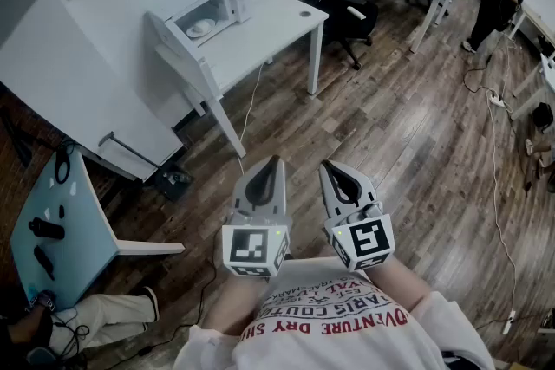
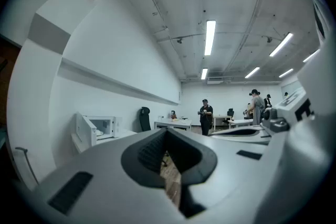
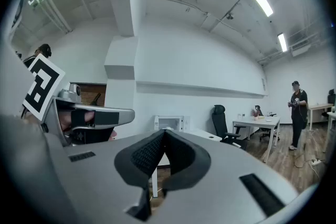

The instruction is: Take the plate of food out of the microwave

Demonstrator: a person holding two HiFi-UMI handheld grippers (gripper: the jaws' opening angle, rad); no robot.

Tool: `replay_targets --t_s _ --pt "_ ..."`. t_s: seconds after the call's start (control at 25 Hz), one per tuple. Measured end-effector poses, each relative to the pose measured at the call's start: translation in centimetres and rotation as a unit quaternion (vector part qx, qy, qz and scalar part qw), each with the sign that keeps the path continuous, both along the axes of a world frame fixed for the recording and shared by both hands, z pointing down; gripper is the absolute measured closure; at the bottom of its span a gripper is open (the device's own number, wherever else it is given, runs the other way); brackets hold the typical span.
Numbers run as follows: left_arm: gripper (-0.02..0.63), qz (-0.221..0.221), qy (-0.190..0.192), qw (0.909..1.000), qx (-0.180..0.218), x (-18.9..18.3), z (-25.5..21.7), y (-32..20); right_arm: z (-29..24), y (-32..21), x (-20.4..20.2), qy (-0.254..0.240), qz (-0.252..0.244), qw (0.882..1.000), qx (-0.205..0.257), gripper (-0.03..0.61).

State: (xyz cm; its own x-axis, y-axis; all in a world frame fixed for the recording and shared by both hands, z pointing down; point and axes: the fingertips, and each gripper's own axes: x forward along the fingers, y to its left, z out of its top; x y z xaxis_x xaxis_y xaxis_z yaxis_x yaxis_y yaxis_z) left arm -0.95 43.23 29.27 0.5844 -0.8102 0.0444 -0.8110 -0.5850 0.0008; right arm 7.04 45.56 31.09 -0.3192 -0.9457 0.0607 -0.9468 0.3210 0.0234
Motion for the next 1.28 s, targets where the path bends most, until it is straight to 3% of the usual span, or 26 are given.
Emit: replay_targets --t_s 0.32,1.04,1.28 --pt "0.606 0.003 0.024 0.9988 -0.042 -0.6 1.5 -1.8 0.7 -1.4 -0.2 0.000 0.005 1.000 -0.012 0.566" --pt "0.606 0.030 0.044 0.9954 -0.080 -6.0 5.1 -9.7 3.2 -9.1 -4.3 -0.010 0.038 0.999 -0.035 0.568" --pt "0.606 0.019 0.047 0.9944 -0.092 -4.9 6.4 -13.3 3.7 -13.3 -3.0 -0.007 0.024 0.999 -0.037 0.566"
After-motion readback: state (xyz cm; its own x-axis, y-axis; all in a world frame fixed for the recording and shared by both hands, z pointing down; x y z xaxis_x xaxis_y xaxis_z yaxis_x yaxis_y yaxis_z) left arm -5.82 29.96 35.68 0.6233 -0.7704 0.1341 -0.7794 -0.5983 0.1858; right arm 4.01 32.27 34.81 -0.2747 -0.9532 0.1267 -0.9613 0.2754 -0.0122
